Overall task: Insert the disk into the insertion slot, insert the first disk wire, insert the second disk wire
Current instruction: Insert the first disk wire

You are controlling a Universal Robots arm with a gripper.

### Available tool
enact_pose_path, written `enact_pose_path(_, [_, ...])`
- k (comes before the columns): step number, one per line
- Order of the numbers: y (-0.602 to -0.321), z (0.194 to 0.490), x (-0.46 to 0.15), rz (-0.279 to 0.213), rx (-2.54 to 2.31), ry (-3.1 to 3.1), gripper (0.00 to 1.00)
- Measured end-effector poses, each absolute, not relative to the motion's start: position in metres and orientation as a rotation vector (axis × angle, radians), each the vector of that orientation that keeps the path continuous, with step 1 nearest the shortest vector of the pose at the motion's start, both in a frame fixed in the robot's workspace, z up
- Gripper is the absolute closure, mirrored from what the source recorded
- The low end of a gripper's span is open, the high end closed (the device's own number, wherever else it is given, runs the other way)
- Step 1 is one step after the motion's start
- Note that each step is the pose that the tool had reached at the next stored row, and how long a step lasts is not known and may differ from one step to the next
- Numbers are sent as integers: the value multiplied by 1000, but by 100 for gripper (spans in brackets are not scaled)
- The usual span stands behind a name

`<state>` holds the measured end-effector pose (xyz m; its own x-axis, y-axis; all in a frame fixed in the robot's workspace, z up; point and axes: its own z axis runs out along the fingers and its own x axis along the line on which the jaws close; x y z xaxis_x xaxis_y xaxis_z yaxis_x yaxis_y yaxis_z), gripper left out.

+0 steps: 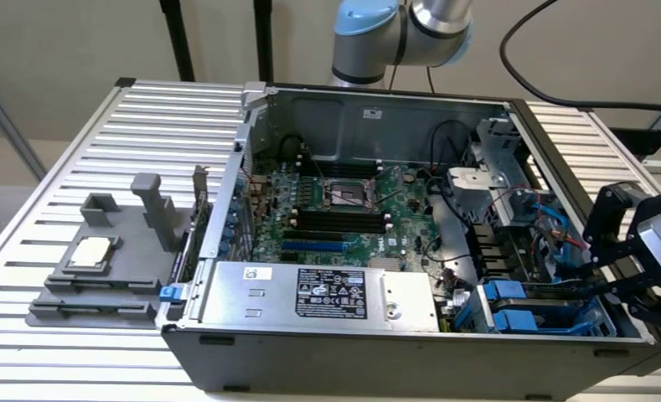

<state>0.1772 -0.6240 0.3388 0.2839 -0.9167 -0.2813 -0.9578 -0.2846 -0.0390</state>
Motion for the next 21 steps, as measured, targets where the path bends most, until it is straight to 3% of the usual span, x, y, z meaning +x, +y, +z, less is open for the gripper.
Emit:
enact_pose_path(2, [-624, 339, 177, 301, -2352, 1736, 71])
enact_pose_path(3, [-624, 339, 177, 301, -2353, 1734, 78])
enact_pose_path(6, [-624, 338, 177, 302, -2357, 1728, 78])
enact_pose_path(8, [-624, 339, 176, 302, -2358, 1726, 84])
enact_pose_path(21, [-624, 351, 138, 283, -2368, 1740, 84])
